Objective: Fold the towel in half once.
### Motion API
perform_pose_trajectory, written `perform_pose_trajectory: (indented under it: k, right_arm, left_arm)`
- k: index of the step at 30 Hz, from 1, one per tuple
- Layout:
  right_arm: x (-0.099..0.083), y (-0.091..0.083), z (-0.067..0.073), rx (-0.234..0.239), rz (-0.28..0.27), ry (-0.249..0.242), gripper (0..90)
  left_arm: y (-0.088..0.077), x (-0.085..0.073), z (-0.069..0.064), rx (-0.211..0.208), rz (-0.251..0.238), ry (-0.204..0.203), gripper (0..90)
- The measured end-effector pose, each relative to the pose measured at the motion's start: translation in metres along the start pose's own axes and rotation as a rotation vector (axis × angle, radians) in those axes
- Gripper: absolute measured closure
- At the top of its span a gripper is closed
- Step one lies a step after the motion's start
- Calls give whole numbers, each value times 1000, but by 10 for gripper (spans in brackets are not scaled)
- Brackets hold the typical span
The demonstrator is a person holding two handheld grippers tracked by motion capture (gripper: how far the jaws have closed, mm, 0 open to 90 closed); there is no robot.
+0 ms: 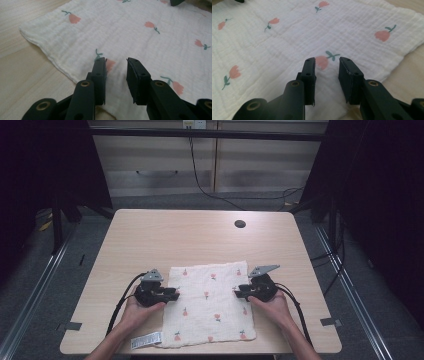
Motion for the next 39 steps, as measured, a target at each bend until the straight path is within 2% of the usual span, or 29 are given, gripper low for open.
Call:
perform_pose_trajectory:
  k: [5, 7, 11, 13, 15, 18, 22, 25, 26, 27, 28, 30, 36, 39]
  right_arm:
    - [-1, -2, 6, 6, 19, -5, 673]
    - [1, -3, 2, 8, -13, 3, 672]
    - [12, -16, -23, -38, -100, 56, 671]
    - [17, -18, -37, -57, -109, 76, 660]
    - [21, -16, -49, -81, -116, 82, 658]
    - [28, -7, -66, -100, -113, 101, 651]
    - [35, 6, -80, -131, -83, 107, 645]
    - [37, 14, -82, -127, -81, 134, 633]
    - [38, 16, -81, -154, -71, 117, 632]
    - [38, 16, -82, -167, -74, 122, 635]
    - [37, 16, -84, -160, -83, 137, 636]
    - [36, 15, -89, -192, -97, 142, 639]
    - [33, 19, -95, -147, -102, 167, 689]
    - [35, 21, -92, -134, -95, 144, 761]
  left_arm:
    - [0, 0, 1, 5, -3, -9, 692]
    - [0, 1, 1, 6, -4, -10, 690]
    - [1, 1, 3, 16, -17, -22, 688]
    - [2, 1, 7, -2, -23, -43, 685]
    - [1, 1, 6, 11, -16, -15, 685]
    - [2, 2, 5, 17, -15, -9, 677]
    - [2, 2, 5, 14, -16, -10, 674]
    - [1, 1, 7, 4, -15, -20, 671]
    - [1, 1, 8, -2, -19, -24, 668]
    - [1, 1, 8, -7, -20, -30, 668]
    - [1, 1, 9, -8, -21, -33, 668]
    - [1, 1, 8, -3, -20, -32, 666]
    - [1, 1, 8, -1, -22, -26, 652]
    - [1, 1, 8, -6, -29, -33, 631]
Point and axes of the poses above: each handheld gripper's, and its own axes: y roughly forward along the jaws, x roughly out of its top, z roughly to its left, the point moved 1 cm from there along y, roughly forward along the jaws, and after that the axes turned 1 degree about x, right-handed, at the moved point
